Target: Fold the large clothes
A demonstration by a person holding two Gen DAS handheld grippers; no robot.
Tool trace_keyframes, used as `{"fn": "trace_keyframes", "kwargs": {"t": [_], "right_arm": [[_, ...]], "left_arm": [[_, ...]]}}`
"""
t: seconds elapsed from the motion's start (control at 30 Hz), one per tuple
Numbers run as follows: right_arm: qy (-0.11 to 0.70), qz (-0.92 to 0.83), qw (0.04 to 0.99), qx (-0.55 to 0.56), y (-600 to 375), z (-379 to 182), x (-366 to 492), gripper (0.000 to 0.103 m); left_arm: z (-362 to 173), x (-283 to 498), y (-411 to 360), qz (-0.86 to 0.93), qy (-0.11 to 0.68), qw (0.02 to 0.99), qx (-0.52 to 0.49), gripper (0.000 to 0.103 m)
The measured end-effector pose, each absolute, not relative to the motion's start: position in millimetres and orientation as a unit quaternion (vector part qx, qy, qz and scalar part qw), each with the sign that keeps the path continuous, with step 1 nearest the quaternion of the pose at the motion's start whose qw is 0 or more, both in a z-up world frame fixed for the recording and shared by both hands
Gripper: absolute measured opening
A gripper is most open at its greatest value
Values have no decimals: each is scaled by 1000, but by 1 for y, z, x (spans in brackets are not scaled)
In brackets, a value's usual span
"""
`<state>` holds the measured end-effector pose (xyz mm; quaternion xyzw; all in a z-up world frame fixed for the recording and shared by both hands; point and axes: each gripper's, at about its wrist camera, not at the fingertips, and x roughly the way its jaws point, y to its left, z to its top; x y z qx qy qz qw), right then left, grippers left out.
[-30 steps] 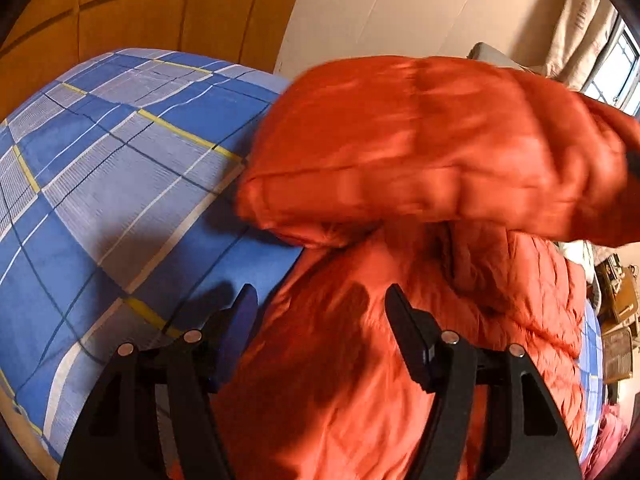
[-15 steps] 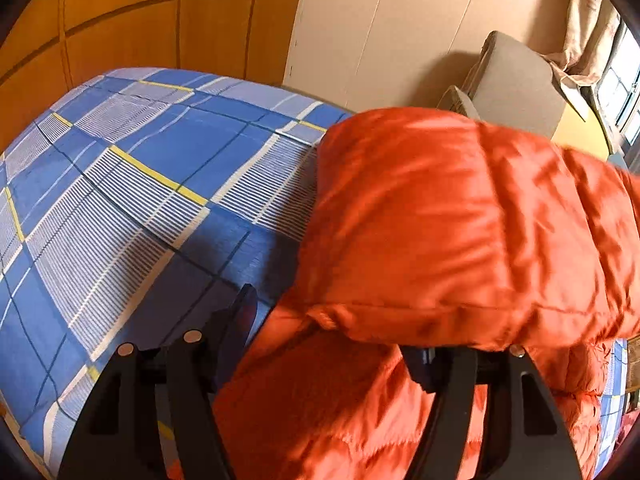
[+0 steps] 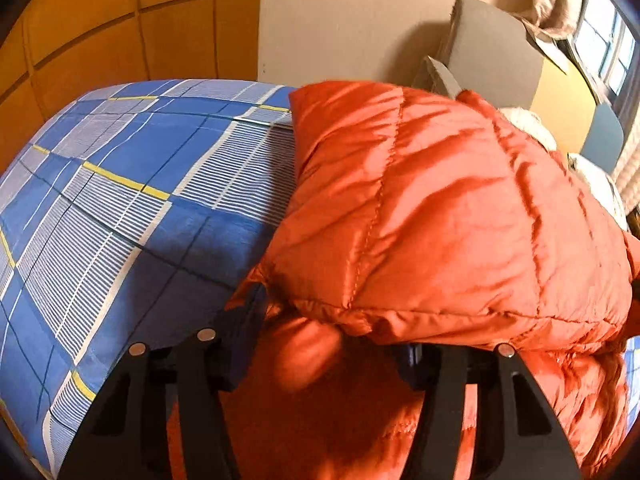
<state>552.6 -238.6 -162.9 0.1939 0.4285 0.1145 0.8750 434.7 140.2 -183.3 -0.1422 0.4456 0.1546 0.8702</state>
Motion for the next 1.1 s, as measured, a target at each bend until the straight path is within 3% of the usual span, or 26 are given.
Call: {"fn": "trace_keyframes", "kwargs": {"t": [0.33, 0.53, 0.6, 0.67, 0.73, 0.77, 1.1], "right_arm": [[455, 45, 876, 153, -243, -181, 564, 10], [455, 50, 874, 160, -247, -178, 560, 10], [451, 52, 875, 165, -247, -174, 555, 21], [440, 45, 883, 158, -250, -166, 548, 30], [427, 40, 890, 153, -253, -157, 542, 56], [411, 29, 900, 143, -254, -147, 536, 61], [386, 112, 914, 51, -185, -120, 538, 61]], "left_arm": [[-175, 402, 144, 122, 442, 878, -138, 55], [-137, 378, 164, 117, 385, 900, -168, 57], [-122, 383, 163, 107, 367, 909, -165, 64], [-114, 393, 158, 100, 359, 915, -153, 64], [-109, 404, 150, 91, 356, 920, -140, 64], [-106, 410, 145, 88, 354, 922, -134, 64], [-112, 459, 104, 57, 375, 920, -99, 64]]}}
